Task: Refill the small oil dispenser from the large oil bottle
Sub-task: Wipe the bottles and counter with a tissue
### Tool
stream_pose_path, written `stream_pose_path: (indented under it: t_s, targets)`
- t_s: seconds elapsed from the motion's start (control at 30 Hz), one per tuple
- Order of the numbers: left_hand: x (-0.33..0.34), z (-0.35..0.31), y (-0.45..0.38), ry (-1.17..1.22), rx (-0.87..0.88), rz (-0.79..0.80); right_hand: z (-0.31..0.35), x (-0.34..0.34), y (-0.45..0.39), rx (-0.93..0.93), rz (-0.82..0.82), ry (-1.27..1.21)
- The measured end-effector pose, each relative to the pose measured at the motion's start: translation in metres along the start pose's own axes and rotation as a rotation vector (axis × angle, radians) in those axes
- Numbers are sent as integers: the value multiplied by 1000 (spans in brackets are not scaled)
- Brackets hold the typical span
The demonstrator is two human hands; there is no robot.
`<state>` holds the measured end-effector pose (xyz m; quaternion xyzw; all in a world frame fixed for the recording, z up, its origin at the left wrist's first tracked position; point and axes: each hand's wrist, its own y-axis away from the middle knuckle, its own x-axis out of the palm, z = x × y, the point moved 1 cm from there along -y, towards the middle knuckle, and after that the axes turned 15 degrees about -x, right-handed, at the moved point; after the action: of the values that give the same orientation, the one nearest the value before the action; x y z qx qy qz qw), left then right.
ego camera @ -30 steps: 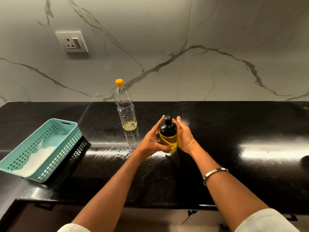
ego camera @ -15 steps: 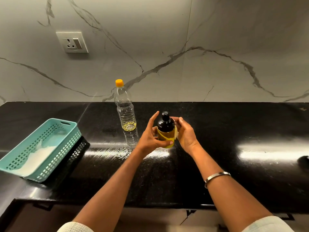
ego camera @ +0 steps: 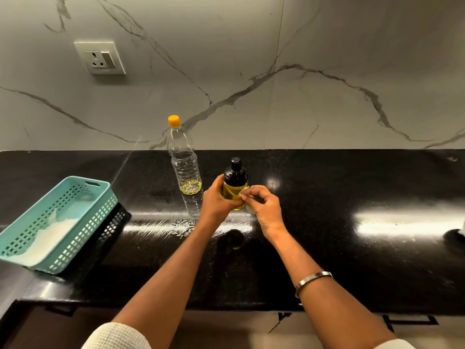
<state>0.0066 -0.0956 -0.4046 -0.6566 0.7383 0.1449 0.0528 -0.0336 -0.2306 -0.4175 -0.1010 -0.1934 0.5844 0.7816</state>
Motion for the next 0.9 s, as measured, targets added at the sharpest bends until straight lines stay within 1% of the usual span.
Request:
stream_pose_path:
  t_s: [0.1,0.2,0.3,0.43,0.6,0.67,0.73,0.77,0.83,0.9]
  targets:
    - [1,2,-1,-3,-2,-26,-4,-3,-1,14,1,49]
    - [3,1,0,-5,-7,-32,-8,-7,-4,58,-60,60]
    - [4,0,1,-3,-1,-66,-4,-6,-2,45,-37,59]
    - [7,2,0,16,-10,-108,1,-3,1,-82,7,174]
    - [11,9,-3,22,-15,-110,3,0,4,-270,131,403]
    - [12,8,-2,47,-10,-94,2,1,4,-294,92,444]
    - [11,6,0,62,-1,-63,-2,-1,2,-236,-41,419]
    - [11,4,1,67,1,-32,-6,-3,0,-162,-101,382]
    - [10,2,3,76,-13,62,-13,-8,-5,33,-140,247]
    - [9,-1,6,68,-38,179,-17,-12,-13,194,-124,79]
